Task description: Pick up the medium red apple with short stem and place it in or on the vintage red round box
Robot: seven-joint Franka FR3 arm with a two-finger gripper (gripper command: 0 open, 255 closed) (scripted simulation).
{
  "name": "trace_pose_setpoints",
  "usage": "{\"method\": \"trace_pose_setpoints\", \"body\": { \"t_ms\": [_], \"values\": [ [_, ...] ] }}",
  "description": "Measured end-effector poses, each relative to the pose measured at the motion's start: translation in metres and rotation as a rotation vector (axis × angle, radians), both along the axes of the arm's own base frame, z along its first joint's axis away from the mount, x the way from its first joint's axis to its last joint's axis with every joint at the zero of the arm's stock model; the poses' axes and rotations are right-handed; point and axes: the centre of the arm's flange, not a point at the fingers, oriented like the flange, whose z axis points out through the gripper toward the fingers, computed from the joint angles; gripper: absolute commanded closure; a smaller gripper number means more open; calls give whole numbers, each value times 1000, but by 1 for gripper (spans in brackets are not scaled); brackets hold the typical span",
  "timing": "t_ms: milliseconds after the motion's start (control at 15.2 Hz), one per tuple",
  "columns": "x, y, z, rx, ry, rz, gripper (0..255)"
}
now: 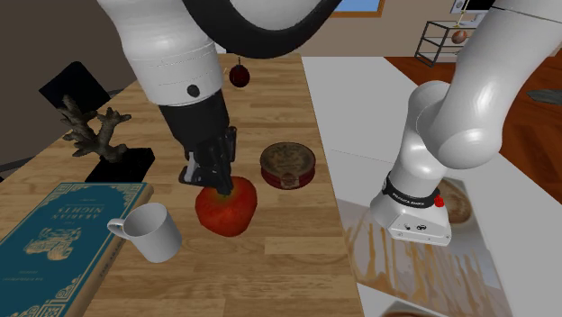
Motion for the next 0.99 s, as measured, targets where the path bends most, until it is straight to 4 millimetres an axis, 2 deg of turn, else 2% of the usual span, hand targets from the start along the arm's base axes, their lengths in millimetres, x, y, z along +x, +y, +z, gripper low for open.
{"method": "trace_pose_setpoints", "body": {
  "t_ms": [660,792,990],
  "values": [
    [-1,0,50,0,0,0,255],
    [-3,-14,56,-1,0,-1,255],
    [-3,-51,66,-1,0,-2,255]
  ]
}}
